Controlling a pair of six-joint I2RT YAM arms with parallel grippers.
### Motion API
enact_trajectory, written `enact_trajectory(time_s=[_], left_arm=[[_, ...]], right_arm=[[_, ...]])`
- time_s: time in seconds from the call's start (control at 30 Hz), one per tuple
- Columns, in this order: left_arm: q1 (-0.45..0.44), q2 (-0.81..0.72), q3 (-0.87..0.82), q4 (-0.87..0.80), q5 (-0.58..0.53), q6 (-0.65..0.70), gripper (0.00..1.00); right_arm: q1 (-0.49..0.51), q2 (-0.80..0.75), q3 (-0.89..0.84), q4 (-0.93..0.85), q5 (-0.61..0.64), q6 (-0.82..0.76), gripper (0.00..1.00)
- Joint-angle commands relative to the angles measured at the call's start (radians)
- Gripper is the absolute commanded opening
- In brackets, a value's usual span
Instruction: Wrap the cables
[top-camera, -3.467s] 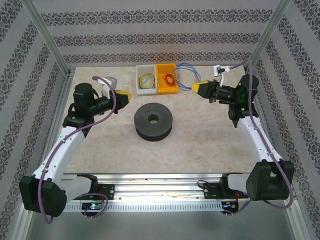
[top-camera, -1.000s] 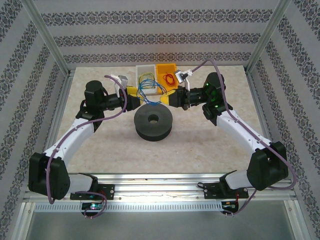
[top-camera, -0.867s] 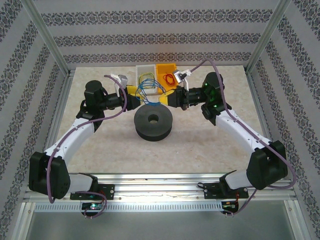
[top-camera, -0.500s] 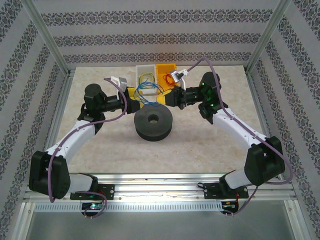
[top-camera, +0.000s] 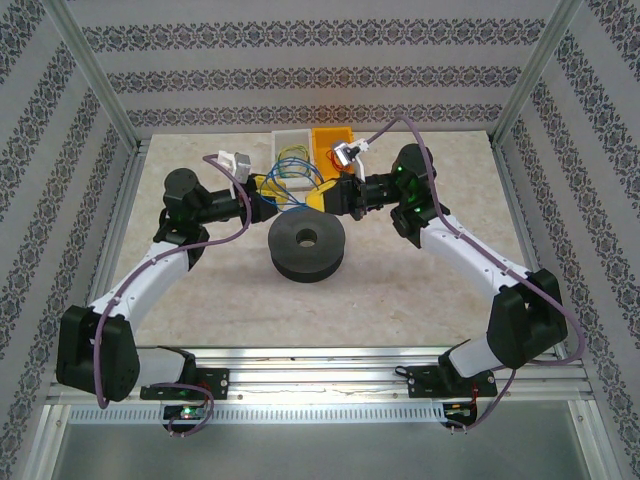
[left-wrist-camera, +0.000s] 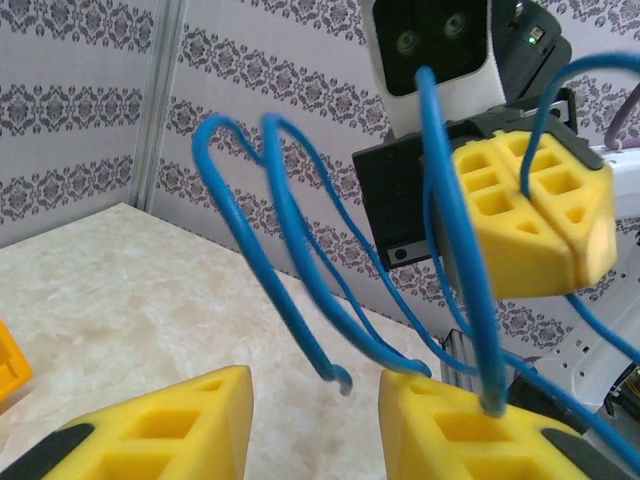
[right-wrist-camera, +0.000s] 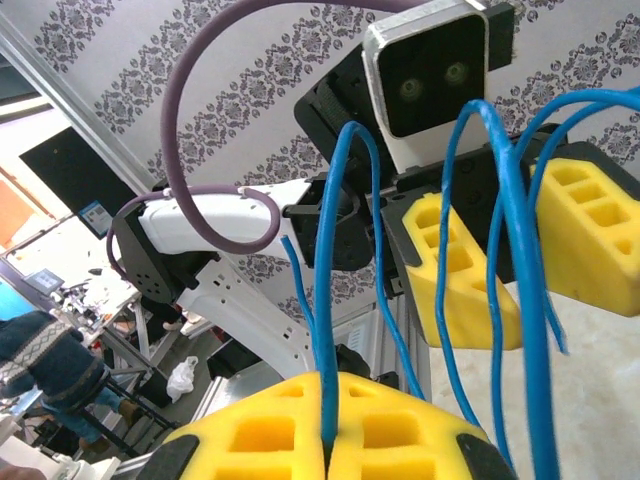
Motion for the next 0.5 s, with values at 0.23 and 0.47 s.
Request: enact_trajectory(time_s=[0.23, 0.47], left_arm=[[0.009, -0.053, -0.008, 0.069, 0.016, -0.002, 0.29], [0.009, -0.071, -0.018, 0.069, 0.010, 0.001, 0.15]], right_arm=[[0.025, 0.032, 0.014, 0.059, -0.006, 0.020, 0.00], [0.031, 0.039, 0.015, 0.065, -0.004, 0.024, 0.00]])
